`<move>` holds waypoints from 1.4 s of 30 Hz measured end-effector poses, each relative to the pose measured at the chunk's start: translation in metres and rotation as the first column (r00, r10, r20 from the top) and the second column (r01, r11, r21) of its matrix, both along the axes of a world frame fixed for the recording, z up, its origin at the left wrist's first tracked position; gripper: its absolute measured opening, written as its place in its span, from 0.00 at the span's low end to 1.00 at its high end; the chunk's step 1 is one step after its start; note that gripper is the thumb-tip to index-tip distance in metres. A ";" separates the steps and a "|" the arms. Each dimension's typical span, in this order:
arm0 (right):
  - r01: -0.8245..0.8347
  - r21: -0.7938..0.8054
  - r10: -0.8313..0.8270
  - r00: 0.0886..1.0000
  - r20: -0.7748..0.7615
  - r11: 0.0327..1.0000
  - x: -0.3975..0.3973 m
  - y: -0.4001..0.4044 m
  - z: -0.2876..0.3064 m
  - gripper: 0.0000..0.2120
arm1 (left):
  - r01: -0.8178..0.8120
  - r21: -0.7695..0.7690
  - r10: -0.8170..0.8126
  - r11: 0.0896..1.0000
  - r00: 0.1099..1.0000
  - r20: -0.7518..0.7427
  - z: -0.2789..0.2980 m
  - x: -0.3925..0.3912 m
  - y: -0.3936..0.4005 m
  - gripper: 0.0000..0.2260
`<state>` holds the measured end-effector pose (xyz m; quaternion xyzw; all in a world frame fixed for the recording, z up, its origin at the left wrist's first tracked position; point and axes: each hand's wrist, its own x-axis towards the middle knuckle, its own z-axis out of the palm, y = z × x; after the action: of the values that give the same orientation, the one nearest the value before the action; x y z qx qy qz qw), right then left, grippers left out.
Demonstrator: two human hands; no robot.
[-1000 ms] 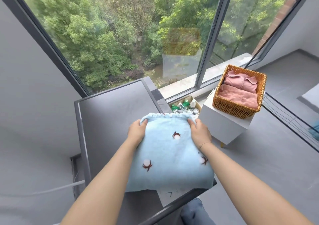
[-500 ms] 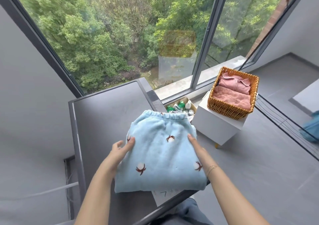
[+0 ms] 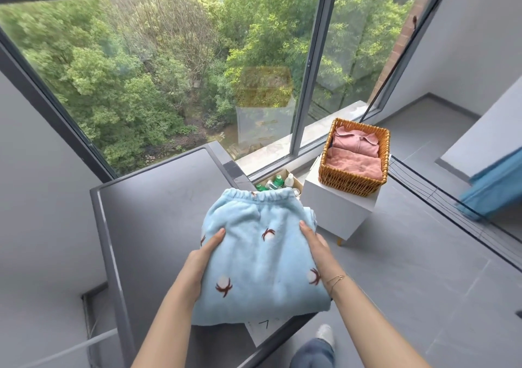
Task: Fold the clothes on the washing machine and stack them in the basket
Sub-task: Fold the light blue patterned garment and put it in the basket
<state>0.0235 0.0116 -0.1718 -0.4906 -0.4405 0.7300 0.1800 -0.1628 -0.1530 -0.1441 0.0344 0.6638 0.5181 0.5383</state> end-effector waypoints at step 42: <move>0.286 -0.060 -0.290 0.955 -0.063 0.956 0.138 0.514 -0.027 0.23 | 0.257 0.023 -0.256 0.966 0.965 -0.051 -0.022 0.101 0.577 0.30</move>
<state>0.1617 0.5261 -0.1990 -0.5274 -0.3393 0.7239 0.2876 -0.0622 0.4239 -0.1657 0.1403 0.6589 0.4528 0.5841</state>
